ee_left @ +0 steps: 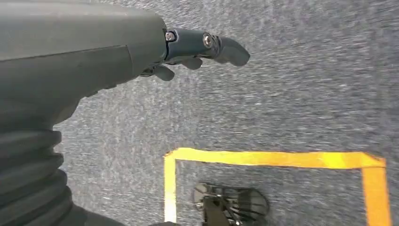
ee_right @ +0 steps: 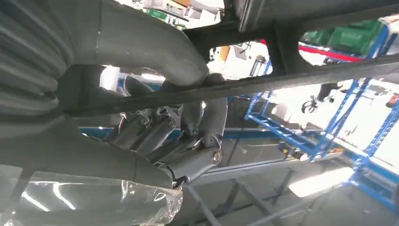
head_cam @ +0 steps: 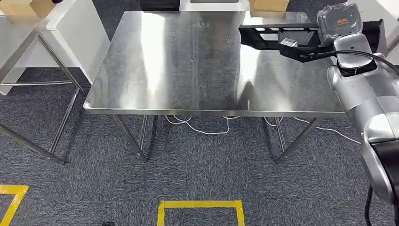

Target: Take the parts from the cabinet and place them on the table.

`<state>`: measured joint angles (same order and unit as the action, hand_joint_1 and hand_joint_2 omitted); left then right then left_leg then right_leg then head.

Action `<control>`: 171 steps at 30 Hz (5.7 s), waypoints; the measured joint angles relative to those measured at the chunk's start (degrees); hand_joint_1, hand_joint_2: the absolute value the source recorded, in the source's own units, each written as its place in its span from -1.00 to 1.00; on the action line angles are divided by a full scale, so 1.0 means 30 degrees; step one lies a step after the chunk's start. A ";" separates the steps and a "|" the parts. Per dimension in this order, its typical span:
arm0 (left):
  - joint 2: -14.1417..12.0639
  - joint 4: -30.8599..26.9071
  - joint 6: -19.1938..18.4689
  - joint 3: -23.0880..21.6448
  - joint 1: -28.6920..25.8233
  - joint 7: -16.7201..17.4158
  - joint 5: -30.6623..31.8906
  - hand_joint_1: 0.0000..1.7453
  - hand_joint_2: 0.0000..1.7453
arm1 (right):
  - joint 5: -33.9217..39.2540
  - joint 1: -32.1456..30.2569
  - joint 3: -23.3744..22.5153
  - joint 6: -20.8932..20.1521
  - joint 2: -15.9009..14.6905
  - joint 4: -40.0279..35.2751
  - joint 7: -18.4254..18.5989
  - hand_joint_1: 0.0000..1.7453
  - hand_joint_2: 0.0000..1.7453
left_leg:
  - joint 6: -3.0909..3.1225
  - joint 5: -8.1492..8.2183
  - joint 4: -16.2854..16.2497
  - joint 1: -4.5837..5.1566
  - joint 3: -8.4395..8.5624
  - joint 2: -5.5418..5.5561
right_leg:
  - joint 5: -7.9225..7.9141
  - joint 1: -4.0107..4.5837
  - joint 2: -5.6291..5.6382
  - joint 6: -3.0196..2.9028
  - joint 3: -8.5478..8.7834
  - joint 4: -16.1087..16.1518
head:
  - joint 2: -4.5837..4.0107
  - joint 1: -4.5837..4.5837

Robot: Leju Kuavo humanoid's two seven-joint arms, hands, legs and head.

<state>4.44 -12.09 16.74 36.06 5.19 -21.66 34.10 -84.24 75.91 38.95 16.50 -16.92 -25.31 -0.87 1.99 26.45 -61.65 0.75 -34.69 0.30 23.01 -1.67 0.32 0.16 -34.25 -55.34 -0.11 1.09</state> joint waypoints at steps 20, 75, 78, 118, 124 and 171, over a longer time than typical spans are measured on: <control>-0.0102 0.0015 0.0270 0.0671 -0.0125 -0.1714 -0.0838 -1.00 1.00 | -0.0343 -0.1544 0.0095 0.0459 0.1669 0.0036 -0.0029 1.00 1.00 | 0.0836 -0.1008 0.2119 -0.0149 0.0694 0.0211 | 0.3300 0.0127 0.0088 0.0690 -0.2691 -0.4999 | 0.0007 -0.0044; -0.0124 -0.0109 0.0394 0.2280 -0.0167 -0.2084 -0.0306 -1.00 -1.00 | 0.0014 -0.0913 -0.1435 -0.2958 0.1662 0.0903 0.1355 -1.00 -1.00 | 0.0056 -0.0805 0.0107 0.0059 -0.1796 0.0073 | 0.0198 0.0042 -0.0119 -0.0197 0.0538 0.0109 | 0.0000 0.0139; -0.0117 -0.0109 0.0408 0.2280 -0.0167 -0.2077 -0.0277 -1.00 -1.00 | -0.0036 -0.0927 -0.1479 -0.2958 0.1574 0.0903 0.1486 -1.00 -1.00 | -0.0443 0.1711 -0.4396 -0.0364 -0.3163 -0.0010 | -0.0195 0.0074 -0.0137 -0.0164 0.0007 0.0070 | 0.0000 0.0138; 0.0233 -0.0124 0.0444 0.2288 0.0170 -0.2033 0.0255 -1.00 -1.00 | -0.0656 -0.1896 -0.3001 0.0079 -0.0400 0.1245 0.5887 -1.00 -1.00 | -0.0103 0.0270 0.0597 -0.0397 0.0843 0.0124 | -0.0894 0.0133 -0.0305 0.1121 -0.0694 -0.0302 | 0.0000 -0.0109; 0.0357 -0.0124 0.0590 0.2295 0.0258 -0.2004 0.0401 -1.00 -1.00 | 0.0249 -0.4234 -0.4169 0.2077 -0.1239 0.1727 0.6856 -1.00 -1.00 | 0.0878 -0.1334 0.0997 -0.0293 -0.0683 0.0025 | 0.2917 0.0087 -0.0188 0.0758 -0.2971 -0.5887 | 0.0000 -0.0168; 0.0962 -0.0138 0.1552 0.2594 0.0704 -0.0766 0.2200 -1.00 -1.00 | 1.0681 -2.3788 -1.9147 0.0626 0.4494 0.4349 0.3621 -1.00 1.00 | -0.0657 0.2720 -0.5135 -0.0649 -0.2513 -0.0127 | 0.0984 -0.0101 -0.0154 0.0078 0.0854 -0.0201 | 0.0000 -0.0059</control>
<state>7.32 -12.50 21.40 43.84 7.30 -23.96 40.70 -52.19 4.55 -18.49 18.38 -3.43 -12.26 9.99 0.02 34.61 -77.06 -1.19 -42.23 -0.08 25.96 -1.97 -0.14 0.39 -31.69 -55.95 -0.11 0.92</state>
